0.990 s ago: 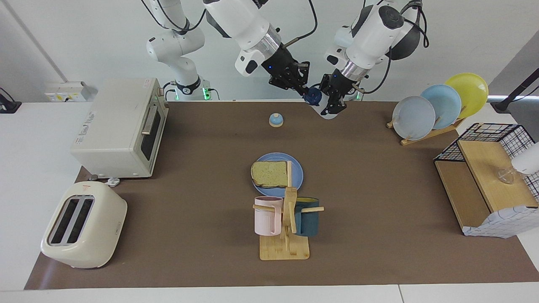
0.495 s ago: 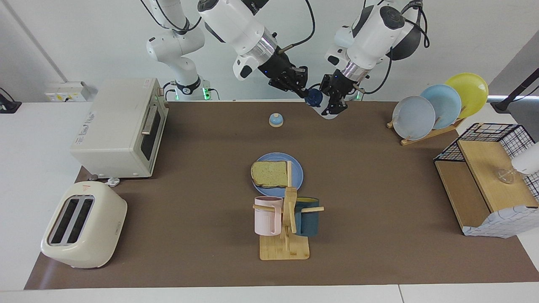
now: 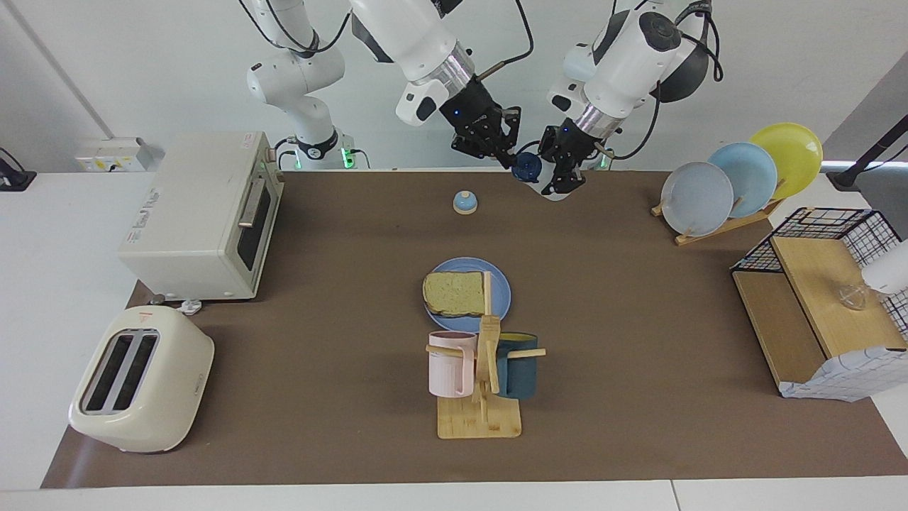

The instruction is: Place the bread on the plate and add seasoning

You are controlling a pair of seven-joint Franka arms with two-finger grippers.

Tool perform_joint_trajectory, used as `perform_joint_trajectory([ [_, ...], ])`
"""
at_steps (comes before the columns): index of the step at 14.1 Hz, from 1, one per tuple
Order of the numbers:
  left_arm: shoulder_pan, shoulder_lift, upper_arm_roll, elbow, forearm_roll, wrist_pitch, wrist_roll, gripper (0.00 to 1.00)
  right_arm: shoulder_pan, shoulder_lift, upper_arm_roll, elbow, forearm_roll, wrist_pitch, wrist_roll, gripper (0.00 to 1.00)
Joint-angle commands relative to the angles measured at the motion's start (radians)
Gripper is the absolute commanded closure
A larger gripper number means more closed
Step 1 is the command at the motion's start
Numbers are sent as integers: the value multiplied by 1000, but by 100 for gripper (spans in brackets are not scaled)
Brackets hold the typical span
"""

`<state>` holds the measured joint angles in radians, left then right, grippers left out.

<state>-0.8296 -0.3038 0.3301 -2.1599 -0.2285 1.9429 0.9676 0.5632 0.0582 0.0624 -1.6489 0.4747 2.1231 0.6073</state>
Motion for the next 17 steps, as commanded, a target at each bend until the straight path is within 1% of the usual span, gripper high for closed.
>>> perform_joint_trajectory([
  [1, -6, -43, -3, -35, -3, -19, 13, 100, -34, -6, -3, -12, -68, -23, -156, 100],
  [5, -6, -43, -3, -35, -3, -22, 13, 100, -94, -8, -1, -17, -65, -54, -150, 100],
  [7, -6, -44, -5, -35, -3, -24, 13, 100, -100, -9, -3, -25, -64, -58, -150, 100],
  [8, -6, -43, -3, -35, -2, -27, 13, 100, -100, -17, -3, -34, -65, -57, -153, 82],
  [9, -6, -43, -2, -35, -3, -29, 13, 100, -98, -23, -4, -48, -67, -51, -155, 19],
  [10, -5, -43, -2, -34, -2, -27, 13, 100, -100, -29, -4, -60, -73, -57, -158, 0],
  [12, -3, -41, -2, -32, -2, -27, 10, 100, -104, -32, -9, -62, -80, -101, -156, 0],
  [15, 0, -34, 0, -23, 0, -15, -7, 100, -152, -35, -10, -62, -100, -158, -178, 0],
  [16, 6, -29, 0, -17, 5, -13, -13, 100, -169, -35, -10, -58, -126, -170, -191, 0],
  [17, 10, -26, 1, -11, 11, -12, -17, 100, -192, -35, -9, -55, -183, -196, -219, 0],
])
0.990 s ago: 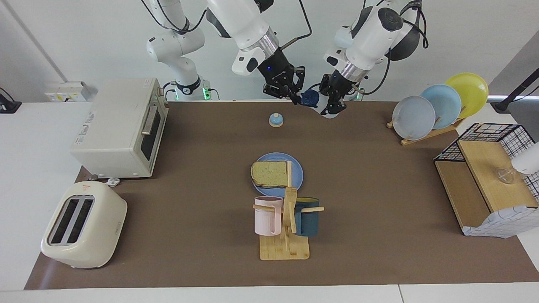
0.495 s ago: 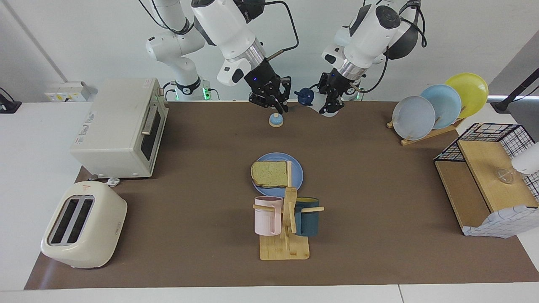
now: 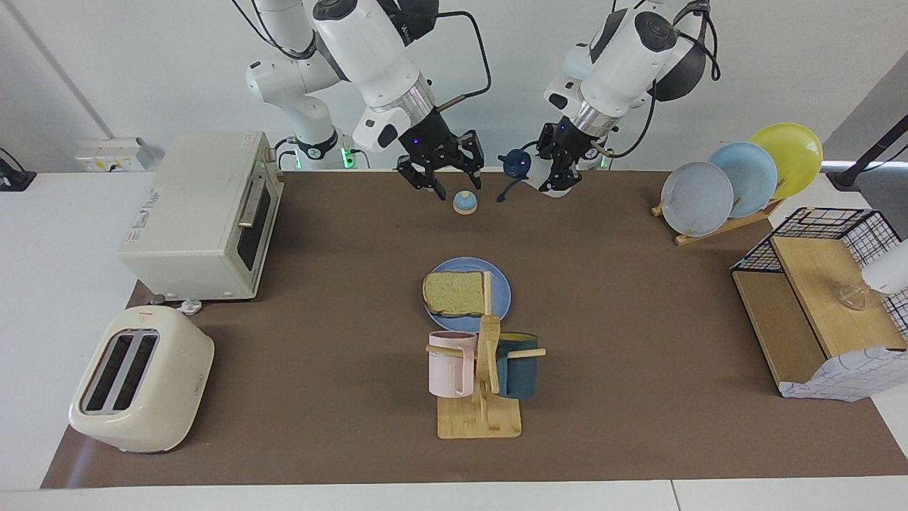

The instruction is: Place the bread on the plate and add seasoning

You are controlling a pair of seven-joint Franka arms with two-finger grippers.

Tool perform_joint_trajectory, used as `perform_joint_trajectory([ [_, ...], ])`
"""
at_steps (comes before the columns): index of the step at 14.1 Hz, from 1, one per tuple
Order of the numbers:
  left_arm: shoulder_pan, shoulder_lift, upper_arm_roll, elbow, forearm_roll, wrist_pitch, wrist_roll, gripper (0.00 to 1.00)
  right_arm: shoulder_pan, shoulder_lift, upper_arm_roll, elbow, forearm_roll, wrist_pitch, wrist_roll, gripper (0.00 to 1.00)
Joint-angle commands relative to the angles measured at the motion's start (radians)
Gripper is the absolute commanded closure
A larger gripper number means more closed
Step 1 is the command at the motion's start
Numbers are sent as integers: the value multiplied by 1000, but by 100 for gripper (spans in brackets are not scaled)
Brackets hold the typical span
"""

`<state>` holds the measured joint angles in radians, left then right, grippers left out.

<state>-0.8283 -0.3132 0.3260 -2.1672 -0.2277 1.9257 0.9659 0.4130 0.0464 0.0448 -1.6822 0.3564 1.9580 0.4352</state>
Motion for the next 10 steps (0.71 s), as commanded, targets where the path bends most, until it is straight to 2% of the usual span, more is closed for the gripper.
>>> perform_joint_trajectory([
  [1, 18, -17, 7, -3, 11, 7, -15, 100, -52, -23, 9, -14, -117, -65, -71, 0],
  [4, 44, 43, 5, 38, 51, 6, -15, 100, -109, -25, 4, 13, -256, -175, -125, 0],
  [7, 51, 81, 7, 67, 71, 4, -32, 100, -227, -26, 4, 42, -284, -296, -243, 0],
  [10, 55, 161, 5, 138, 134, -4, -70, 100, -347, -57, 27, 50, -335, -405, -349, 0],
])
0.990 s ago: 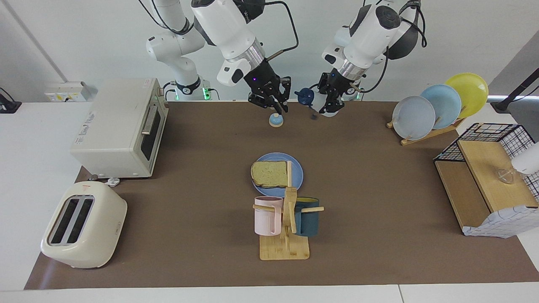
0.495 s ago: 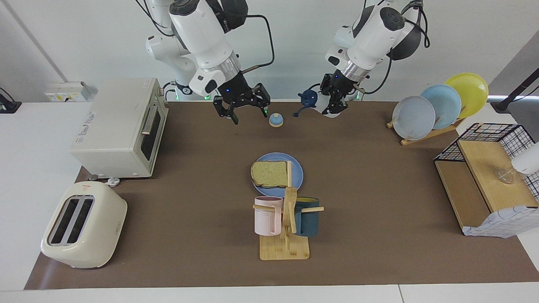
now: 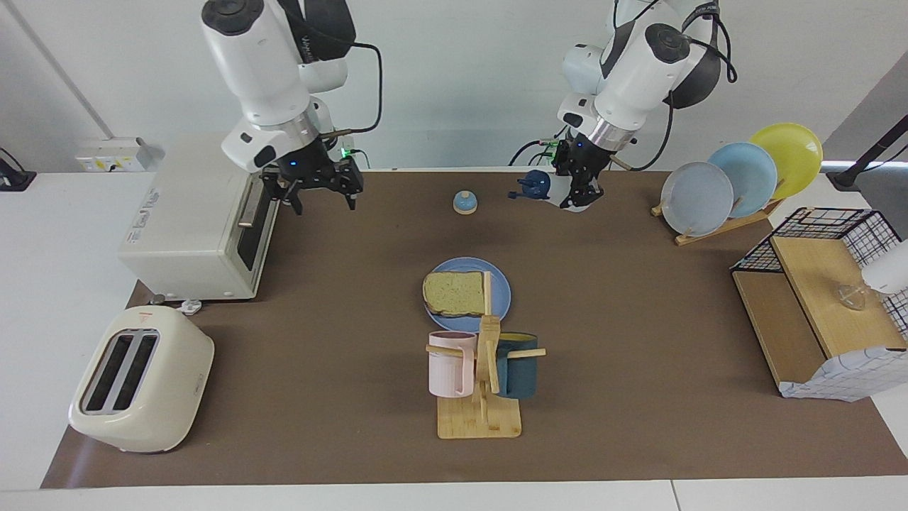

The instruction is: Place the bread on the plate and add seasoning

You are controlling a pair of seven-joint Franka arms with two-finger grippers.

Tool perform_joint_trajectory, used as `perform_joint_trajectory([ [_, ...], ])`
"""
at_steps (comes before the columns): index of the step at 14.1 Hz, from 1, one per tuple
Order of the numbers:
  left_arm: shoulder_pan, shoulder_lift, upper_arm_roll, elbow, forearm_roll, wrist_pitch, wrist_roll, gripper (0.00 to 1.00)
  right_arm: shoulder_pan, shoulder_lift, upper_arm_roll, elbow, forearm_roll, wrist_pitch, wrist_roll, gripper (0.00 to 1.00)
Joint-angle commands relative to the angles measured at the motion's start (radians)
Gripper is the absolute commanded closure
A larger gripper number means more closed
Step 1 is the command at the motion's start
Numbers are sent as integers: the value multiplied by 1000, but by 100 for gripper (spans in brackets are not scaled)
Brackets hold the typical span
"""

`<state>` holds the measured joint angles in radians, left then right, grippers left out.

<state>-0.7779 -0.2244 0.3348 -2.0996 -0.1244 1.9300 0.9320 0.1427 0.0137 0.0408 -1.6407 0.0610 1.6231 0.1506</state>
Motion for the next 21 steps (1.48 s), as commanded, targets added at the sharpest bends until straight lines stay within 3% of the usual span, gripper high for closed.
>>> perform_joint_trajectory([
  [1, 5, 100, -2, 91, 34, -11, -38, 100, -90, -34, 34, 34, -58, -86, -97, 0],
  [8, -12, 312, -3, 262, 120, -51, -100, 100, -124, -106, 28, -71, -64, -31, -195, 0],
  [10, -27, 359, -5, 289, 169, -54, -139, 100, -149, -158, 24, -157, -66, -28, -198, 0],
  [14, -81, 401, -5, 303, 287, -92, -192, 100, -152, -118, 2, -125, -70, 14, -197, 0],
  [21, -236, 487, -3, 306, 508, -232, -326, 100, -155, -100, -18, -80, -70, -71, -206, 0],
])
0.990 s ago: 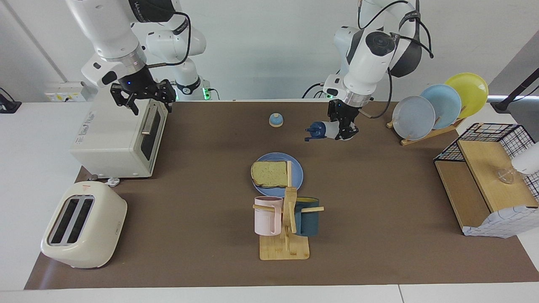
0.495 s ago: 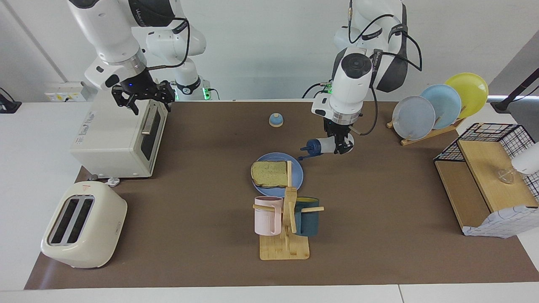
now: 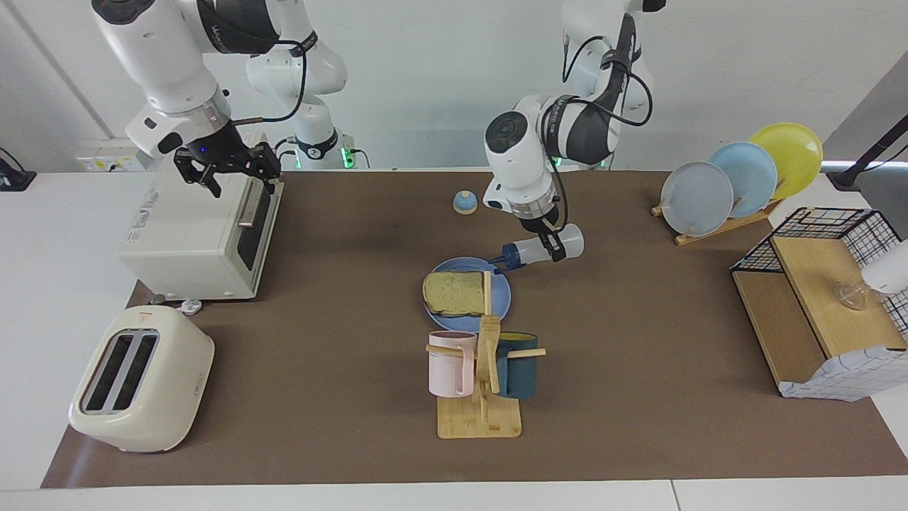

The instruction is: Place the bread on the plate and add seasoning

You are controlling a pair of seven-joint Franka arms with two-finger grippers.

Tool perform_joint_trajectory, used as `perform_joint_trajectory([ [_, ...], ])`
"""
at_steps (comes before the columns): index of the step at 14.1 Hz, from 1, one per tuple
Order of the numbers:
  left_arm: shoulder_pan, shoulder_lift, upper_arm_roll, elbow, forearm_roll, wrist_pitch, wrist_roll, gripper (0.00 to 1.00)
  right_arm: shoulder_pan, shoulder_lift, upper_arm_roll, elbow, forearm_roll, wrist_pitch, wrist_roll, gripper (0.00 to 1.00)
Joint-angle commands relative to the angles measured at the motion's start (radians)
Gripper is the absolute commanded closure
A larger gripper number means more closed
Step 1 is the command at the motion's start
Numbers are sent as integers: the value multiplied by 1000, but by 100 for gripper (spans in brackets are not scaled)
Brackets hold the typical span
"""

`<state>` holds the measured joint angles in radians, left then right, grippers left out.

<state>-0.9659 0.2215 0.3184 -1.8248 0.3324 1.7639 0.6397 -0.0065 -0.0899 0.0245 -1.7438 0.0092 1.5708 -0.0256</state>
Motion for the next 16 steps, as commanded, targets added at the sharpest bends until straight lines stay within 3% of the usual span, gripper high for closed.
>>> perform_joint_trajectory([
  [1, -57, 50, 13, 45, 66, -84, -46, 100, 2, 4, 0, 24, -29, -12, -30, 0],
  [5, -86, 160, 13, 157, 117, -179, -71, 100, 2, 15, 2, 39, -51, -12, -31, 0],
  [16, -113, 193, 14, 159, 379, -239, -71, 100, 20, -10, -9, 13, -44, -17, -28, 0],
])
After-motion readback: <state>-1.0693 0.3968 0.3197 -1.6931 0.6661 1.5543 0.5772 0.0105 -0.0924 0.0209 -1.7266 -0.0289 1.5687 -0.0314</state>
